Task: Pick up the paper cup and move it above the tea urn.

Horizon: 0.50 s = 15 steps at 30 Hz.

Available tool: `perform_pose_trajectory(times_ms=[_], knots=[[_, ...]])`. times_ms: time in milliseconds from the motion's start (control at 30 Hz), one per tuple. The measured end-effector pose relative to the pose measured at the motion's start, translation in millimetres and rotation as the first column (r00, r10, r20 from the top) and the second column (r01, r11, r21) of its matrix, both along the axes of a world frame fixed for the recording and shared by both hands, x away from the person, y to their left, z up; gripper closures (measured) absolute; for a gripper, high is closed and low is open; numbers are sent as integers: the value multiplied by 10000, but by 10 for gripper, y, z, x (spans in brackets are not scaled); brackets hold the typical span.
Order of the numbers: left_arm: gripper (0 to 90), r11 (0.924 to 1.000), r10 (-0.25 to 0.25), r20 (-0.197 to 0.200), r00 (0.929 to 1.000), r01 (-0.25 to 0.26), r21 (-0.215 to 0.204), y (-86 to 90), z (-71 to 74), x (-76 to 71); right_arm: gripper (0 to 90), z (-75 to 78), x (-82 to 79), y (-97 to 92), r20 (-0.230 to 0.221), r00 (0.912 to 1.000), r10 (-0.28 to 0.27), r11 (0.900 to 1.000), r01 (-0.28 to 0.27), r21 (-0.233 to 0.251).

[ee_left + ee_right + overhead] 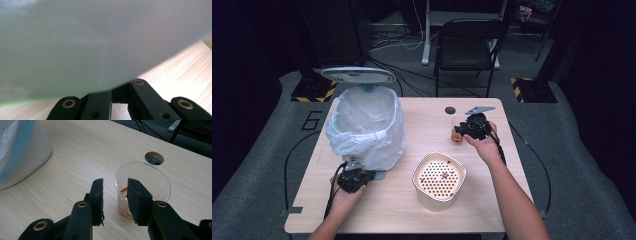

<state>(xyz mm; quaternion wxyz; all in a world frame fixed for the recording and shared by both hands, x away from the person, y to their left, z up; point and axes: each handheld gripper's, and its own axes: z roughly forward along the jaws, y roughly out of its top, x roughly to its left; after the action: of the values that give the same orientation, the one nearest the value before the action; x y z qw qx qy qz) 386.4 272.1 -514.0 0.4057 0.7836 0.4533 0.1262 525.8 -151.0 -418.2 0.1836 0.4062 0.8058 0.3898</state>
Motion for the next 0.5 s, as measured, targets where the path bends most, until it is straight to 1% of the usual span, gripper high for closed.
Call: perform_pose_trajectory(times_ms=[67,100,200,267,300,333,367,400,500], knots=[[900,10000,1,-12,10000,-1,-25,1,0,1,662,-57,46,7,-100,9999,-108,9998,107,-155],[900,10000,3,-16,10000,-3,-22,1,0,1,662,-81,69,5,-61,9999,-104,9996,102,-244],[900,10000,61,3,10000,-61,-15,-4,-1,-2,658,-100,85,3,-92,9998,-164,9995,162,-259],[900,10000,62,8,10000,-62,-14,-4,-1,-2,634,-116,100,10,-49,9998,-173,9996,172,-221],[900,10000,74,6,10000,-74,-7,-5,-1,-4,611,-133,105,30,-50,9999,-162,9994,160,-304],[900,10000,88,8,10000,-88,-13,-6,-1,-5,607,-140,114,34,16,9999,-103,9991,104,-419],[900,10000,94,9,10000,-94,-16,-7,-2,-6,608,-149,116,46,-1,9999,-150,9989,149,-449],[900,10000,89,3,10000,-89,-22,-6,-2,-6,611,-162,132,48,75,10000,-46,9988,49,-483],[900,10000,80,-18,10000,-80,-43,-3,-1,-6,653,-189,149,72,-26,9999,-116,9987,114,-490]])
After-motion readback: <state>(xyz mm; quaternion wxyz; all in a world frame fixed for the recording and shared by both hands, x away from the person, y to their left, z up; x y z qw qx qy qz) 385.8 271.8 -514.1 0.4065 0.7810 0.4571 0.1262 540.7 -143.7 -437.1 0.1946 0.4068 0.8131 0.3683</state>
